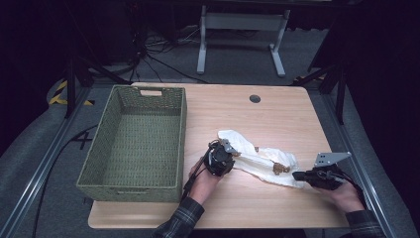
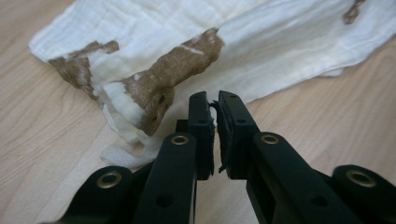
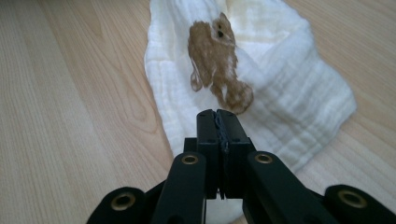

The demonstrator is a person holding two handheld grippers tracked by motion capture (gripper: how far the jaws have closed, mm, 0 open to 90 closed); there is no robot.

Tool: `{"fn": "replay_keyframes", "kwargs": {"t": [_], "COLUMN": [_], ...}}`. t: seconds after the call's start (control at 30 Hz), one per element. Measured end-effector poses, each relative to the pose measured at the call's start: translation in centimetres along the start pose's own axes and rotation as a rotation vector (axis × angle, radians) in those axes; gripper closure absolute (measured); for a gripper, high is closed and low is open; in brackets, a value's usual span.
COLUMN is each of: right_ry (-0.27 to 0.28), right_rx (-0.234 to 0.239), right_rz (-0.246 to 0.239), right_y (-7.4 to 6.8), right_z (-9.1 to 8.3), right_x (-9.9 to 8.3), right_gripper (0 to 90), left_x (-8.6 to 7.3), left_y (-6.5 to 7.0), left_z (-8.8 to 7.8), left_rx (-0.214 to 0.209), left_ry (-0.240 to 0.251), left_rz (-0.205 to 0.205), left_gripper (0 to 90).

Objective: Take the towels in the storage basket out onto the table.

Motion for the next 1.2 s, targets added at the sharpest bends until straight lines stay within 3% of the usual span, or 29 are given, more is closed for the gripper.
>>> {"fn": "replay_keyframes", "kwargs": {"t": [0.07,0.27,0.43,0.6,0.8,0.93,1.2], "right_ry": [-0.017,-0.059,-0.081,-0.09,-0.09,-0.09,-0.109], "right_rx": [-0.001,-0.002,-0.011,-0.001,0.025,0.04,0.042], "right_rz": [0.003,-0.002,-0.009,-0.011,-0.007,-0.011,-0.016], "right_y": [0.1,0.1,0.0,-0.3,-0.6,-0.7,-1.8], "right_z": [0.2,0.6,0.8,0.8,0.7,0.6,0.4], "right_x": [-0.3,-0.8,-1.1,-1.2,-1.4,-1.5,-1.8], "right_gripper": [89.0,89.0,89.1,89.3,89.4,89.4,89.5], "left_x": [-0.2,-0.2,-0.4,-0.7,-1.6,-2.0,-3.4], "left_y": [-0.2,-0.6,-0.5,0.1,0.7,1.0,2.3], "left_z": [1.3,1.9,1.6,0.8,0.1,-0.4,-1.7], "left_rx": [0.014,0.011,0.002,-0.028,-0.033,-0.042,-0.092], "left_ry": [-0.021,-0.04,-0.061,-0.113,-0.105,-0.125,-0.148], "left_rz": [-0.004,-0.02,-0.007,0.01,0.012,0.017,0.024], "left_gripper": [83.9,85.5,87.5,87.8,88.2,88.5,89.0]}}
Point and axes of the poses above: each handheld gripper's, and its own axes: z roughly forward along the jaws, x roughly out of its top, y roughly to its right, the point moved 1 cm from there along z, roughly forward along the jaws, and after that the axes turned 6 degrees about x, right-handed, at the moved point
